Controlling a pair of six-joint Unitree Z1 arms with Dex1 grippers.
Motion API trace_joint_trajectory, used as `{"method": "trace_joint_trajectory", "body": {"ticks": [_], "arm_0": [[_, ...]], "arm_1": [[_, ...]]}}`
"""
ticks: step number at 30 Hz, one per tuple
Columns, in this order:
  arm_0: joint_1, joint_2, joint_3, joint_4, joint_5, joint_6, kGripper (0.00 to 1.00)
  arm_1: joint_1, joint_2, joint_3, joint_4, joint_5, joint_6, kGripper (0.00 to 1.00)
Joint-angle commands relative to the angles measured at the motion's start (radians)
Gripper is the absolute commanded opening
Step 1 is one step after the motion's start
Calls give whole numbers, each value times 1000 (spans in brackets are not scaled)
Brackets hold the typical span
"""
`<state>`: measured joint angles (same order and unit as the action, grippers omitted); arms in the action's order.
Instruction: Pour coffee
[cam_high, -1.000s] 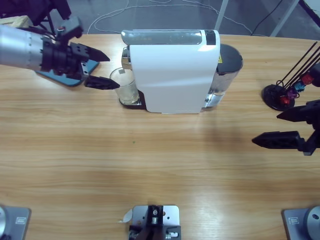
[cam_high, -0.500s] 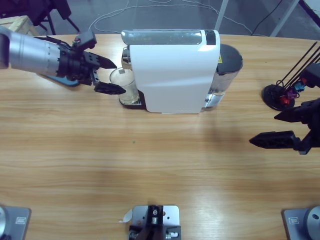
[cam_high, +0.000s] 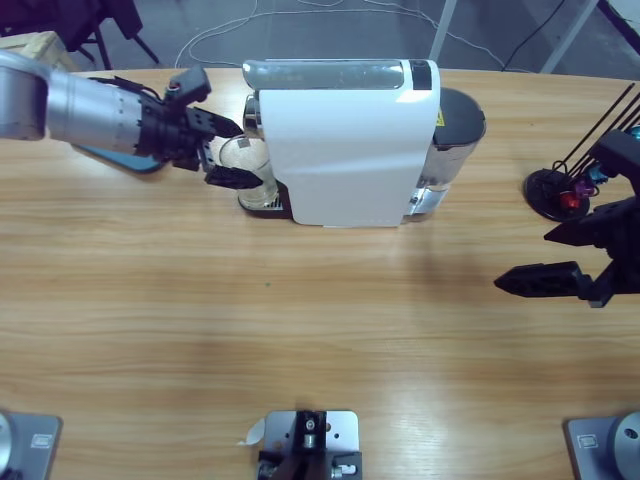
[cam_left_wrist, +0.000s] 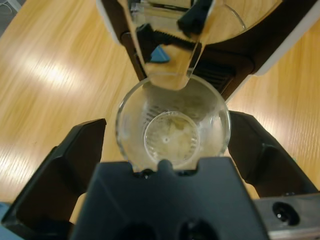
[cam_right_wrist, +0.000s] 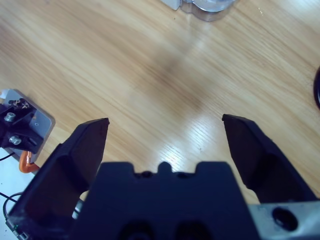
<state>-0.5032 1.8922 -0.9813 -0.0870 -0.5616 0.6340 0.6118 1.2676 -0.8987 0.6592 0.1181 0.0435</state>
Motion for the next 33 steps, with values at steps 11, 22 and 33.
{"method": "trace_joint_trajectory", "body": {"ticks": [11, 22, 33], "arm_0": [[-17, 60, 2, -13, 18, -19, 0], [117, -119, 95, -11, 127, -122, 0], [376, -22, 100, -313, 488, -471, 0]], "arm_1": [[-15, 29, 6, 2, 9, -2, 1000], [-15, 18, 10, -1, 3, -2, 1000], [-16, 19, 10, -3, -1, 0, 1000]]}}
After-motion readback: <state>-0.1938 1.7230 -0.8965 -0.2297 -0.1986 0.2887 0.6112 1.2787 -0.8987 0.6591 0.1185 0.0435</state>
